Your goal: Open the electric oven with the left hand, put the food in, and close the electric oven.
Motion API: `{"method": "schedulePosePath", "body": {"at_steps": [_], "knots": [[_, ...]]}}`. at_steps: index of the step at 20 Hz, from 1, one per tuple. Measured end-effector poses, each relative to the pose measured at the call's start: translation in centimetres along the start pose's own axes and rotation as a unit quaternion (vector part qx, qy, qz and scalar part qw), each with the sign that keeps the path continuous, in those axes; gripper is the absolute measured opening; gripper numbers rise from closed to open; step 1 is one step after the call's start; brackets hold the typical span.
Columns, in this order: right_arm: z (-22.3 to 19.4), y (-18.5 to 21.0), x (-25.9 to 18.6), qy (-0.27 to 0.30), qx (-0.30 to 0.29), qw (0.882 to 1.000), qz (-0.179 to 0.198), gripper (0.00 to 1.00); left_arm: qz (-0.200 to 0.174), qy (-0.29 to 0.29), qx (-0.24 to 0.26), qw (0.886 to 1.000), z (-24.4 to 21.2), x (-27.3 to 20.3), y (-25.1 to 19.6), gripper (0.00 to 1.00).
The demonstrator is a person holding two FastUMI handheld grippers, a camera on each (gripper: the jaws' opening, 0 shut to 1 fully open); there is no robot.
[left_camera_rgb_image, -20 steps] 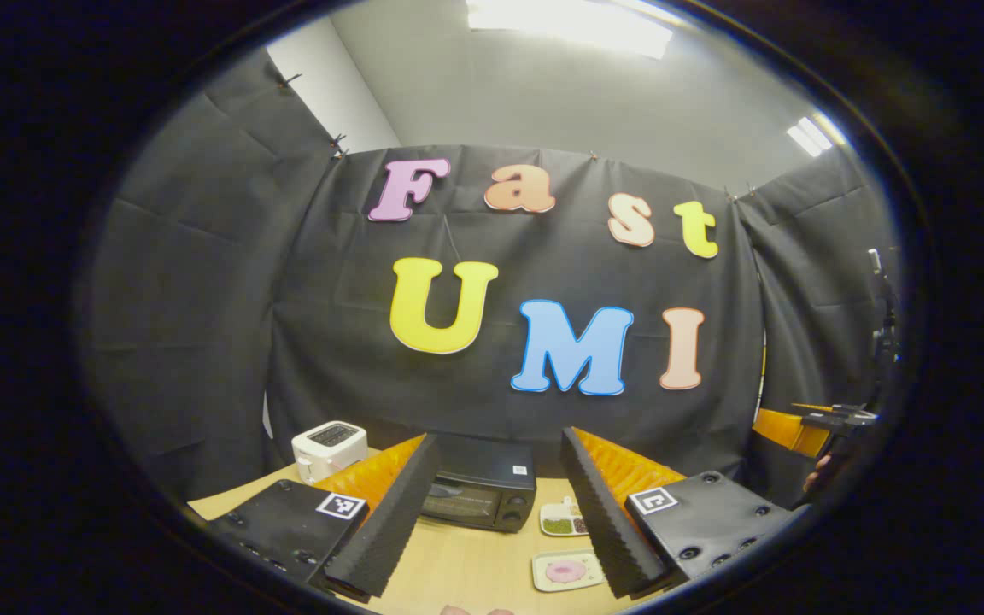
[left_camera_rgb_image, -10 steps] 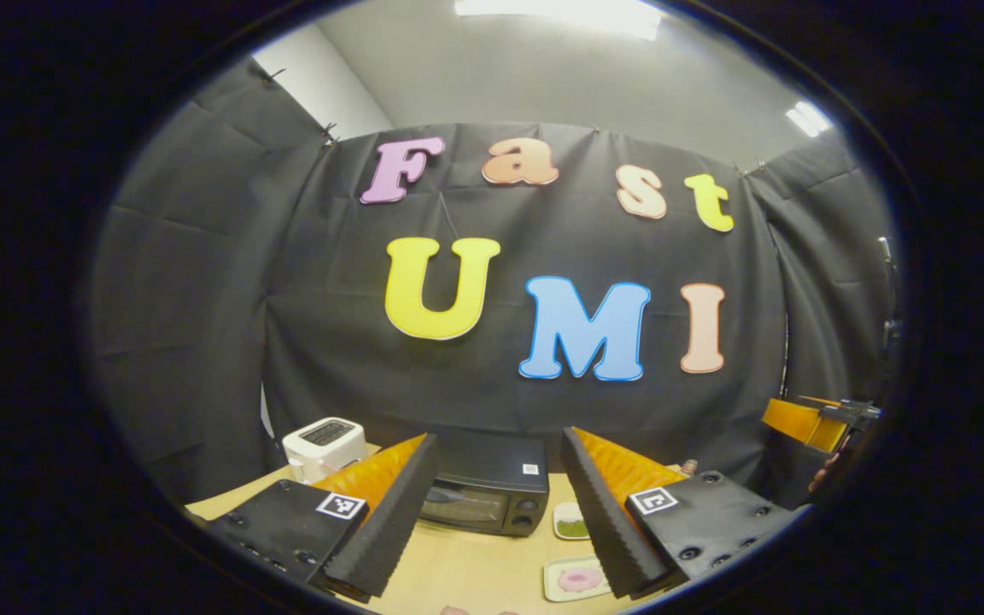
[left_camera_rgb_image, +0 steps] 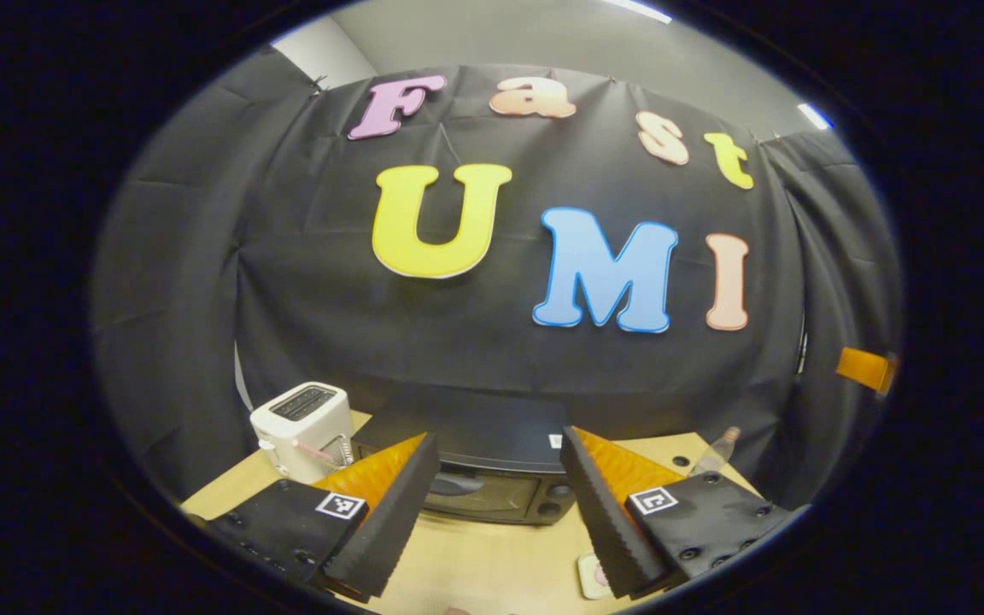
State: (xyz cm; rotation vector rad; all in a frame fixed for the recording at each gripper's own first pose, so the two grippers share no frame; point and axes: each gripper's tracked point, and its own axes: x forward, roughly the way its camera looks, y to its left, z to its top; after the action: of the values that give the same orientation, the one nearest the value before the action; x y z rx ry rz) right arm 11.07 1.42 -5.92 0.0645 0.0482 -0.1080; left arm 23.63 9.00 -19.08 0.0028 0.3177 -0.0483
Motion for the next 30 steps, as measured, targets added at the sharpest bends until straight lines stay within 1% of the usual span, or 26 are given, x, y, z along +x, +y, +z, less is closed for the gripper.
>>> {"method": "schedulePosePath", "body": {"at_steps": [1, 3, 6, 7, 10, 12, 13, 14, 16, 17, 18, 19, 21, 22, 24, 26, 28, 29, 30], "knots": [[-0.1, 0.4, 0.0, 0.003, -0.001, 1.000, -0.009, 0.98, -0.005, 0.012, 0.000, 1.000, -1.0, 1.8, 0.7, 0.96], [-0.4, 1.3, -0.3, 0.008, -0.008, 0.999, -0.030, 0.98, -0.014, 0.042, -0.002, 0.999, -3.6, 5.2, 2.0, 0.96], [-0.4, 2.1, -0.8, 0.008, -0.020, 0.998, -0.064, 0.98, -0.029, 0.078, 0.016, 0.996, -7.4, 9.7, 3.5, 0.97], [-0.5, 2.4, -1.0, 0.010, -0.025, 0.997, -0.075, 0.98, -0.033, 0.086, 0.021, 0.996, -8.4, 11.1, 3.9, 1.00], [-0.9, 3.1, -1.7, 0.016, -0.034, 0.994, -0.102, 0.98, -0.045, 0.109, 0.023, 0.993, -10.7, 13.7, 4.5, 1.00], [-1.1, 3.8, -2.0, 0.021, -0.037, 0.993, -0.112, 0.98, -0.048, 0.126, 0.032, 0.990, -12.4, 14.7, 4.8, 1.00], [-1.1, 4.0, -2.2, 0.021, -0.040, 0.992, -0.116, 0.93, -0.047, 0.117, 0.051, 0.991, -12.3, 15.0, 4.9, 1.00], [-1.1, 4.2, -2.3, 0.023, -0.043, 0.992, -0.119, 0.98, -0.046, 0.122, 0.070, 0.989, -12.9, 15.0, 4.9, 0.95], [-1.0, 4.5, -2.6, 0.023, -0.049, 0.991, -0.125, 0.98, -0.040, 0.121, 0.069, 0.990, -12.7, 14.3, 5.0, 1.00], [-0.8, 4.6, -2.8, 0.021, -0.050, 0.990, -0.130, 0.98, -0.038, 0.120, 0.064, 0.990, -13.0, 13.8, 5.1, 0.93], [-0.8, 4.8, -2.9, 0.019, -0.048, 0.990, -0.134, 0.98, -0.039, 0.117, 0.065, 0.990, -13.4, 13.3, 5.0, 0.98], [-0.9, 5.1, -3.0, 0.019, -0.044, 0.990, -0.135, 0.98, -0.041, 0.115, 0.069, 0.990, -13.6, 12.5, 5.0, 1.00], [-1.2, 5.8, -3.2, 0.022, -0.040, 0.990, -0.137, 0.98, -0.046, 0.121, 0.068, 0.989, -14.5, 10.7, 5.3, 0.98], [-1.4, 6.2, -3.2, 0.023, -0.038, 0.989, -0.138, 0.98, -0.049, 0.126, 0.064, 0.989, -15.2, 9.9, 5.3, 1.00], [-1.6, 6.9, -3.2, 0.023, -0.031, 0.990, -0.137, 0.98, -0.063, 0.127, 0.070, 0.987, -16.1, 8.6, 5.4, 1.00], [-2.4, 7.8, -3.0, 0.032, -0.022, 0.991, -0.126, 0.98, -0.076, 0.133, 0.084, 0.985, -17.3, 7.4, 5.5, 1.00], [-3.3, 8.7, -2.6, 0.045, -0.018, 0.993, -0.107, 0.98, -0.078, 0.147, 0.091, 0.982, -18.5, 6.4, 5.6, 1.00], [-3.5, 9.0, -2.2, 0.049, -0.017, 0.994, -0.099, 0.98, -0.076, 0.154, 0.088, 0.981, -19.1, 5.9, 5.8, 0.94], [-3.9, 9.1, -1.7, 0.056, -0.016, 0.994, -0.091, 0.98, -0.074, 0.159, 0.083, 0.981, -19.7, 5.7, 5.8, 0.97]]}}
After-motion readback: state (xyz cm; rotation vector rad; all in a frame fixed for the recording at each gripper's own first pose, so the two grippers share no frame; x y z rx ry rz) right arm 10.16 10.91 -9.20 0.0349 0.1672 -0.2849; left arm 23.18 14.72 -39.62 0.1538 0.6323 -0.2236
